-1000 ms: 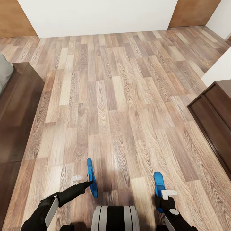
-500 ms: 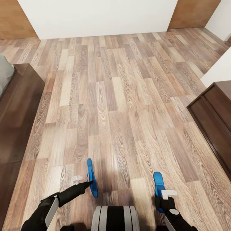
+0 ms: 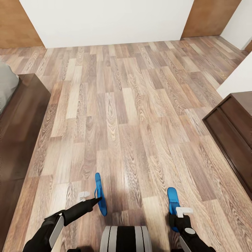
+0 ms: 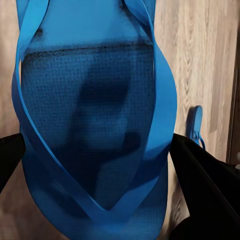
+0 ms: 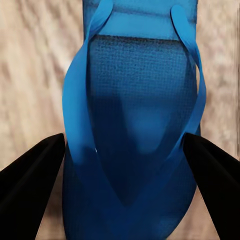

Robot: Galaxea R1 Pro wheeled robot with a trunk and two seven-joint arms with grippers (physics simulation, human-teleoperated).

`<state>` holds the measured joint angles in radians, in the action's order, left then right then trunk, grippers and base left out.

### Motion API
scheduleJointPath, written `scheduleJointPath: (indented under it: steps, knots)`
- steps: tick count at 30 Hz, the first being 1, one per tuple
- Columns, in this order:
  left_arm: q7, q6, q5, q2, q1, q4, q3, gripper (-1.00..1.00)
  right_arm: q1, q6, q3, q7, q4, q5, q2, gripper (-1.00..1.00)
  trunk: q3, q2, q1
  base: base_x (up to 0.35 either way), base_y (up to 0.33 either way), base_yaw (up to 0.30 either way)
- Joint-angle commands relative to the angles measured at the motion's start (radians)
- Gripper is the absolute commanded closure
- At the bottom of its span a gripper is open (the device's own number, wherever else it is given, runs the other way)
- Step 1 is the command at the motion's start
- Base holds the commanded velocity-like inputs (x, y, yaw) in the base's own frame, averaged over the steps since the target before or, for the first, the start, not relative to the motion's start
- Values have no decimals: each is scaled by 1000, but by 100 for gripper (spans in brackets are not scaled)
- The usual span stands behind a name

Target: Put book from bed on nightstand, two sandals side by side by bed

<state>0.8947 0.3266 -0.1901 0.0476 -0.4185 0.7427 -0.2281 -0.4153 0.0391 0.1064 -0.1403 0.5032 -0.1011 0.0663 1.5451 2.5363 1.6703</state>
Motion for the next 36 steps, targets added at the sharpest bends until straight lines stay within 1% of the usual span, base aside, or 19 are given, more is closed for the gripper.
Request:
scheduleJointPath:
  steps: [1,9,11,12,13,16,18,23,36]
  knots:
    - [3,10,-6,0,0,0,-1,100,0,4,8,-7,-1,-11,1,100,-3,0,-1,0,0,0]
    - [3,10,-5,-1,0,0,0,100,0,-4,6,-4,14,-11,4,100,-34,-2,-4,0,0,0]
    - [3,10,-5,0,0,0,1,100,0,-5,6,-5,31,-11,5,100,-42,-2,-5,0,0,0]
    - [3,10,-5,0,0,0,1,100,0,-5,6,-5,53,-11,6,100,-46,-3,-5,0,0,0]
    - [3,10,-5,0,0,0,0,100,0,-9,8,-6,132,-11,8,100,-50,-3,-6,0,0,0]
    - [3,11,-5,0,0,0,0,100,2,-12,9,-7,274,-11,11,100,-61,-4,-7,0,0,0]
    - [3,11,-5,0,0,0,1,100,2,-13,9,-8,305,-11,11,100,-69,-4,-8,0,0,0]
    - [3,11,-5,0,0,0,1,100,3,-13,9,-8,324,-11,11,100,-89,-5,-10,0,0,0]
    - [3,11,-5,0,0,0,0,100,3,-12,10,-7,318,-8,9,100,-139,-8,-16,0,0,0]
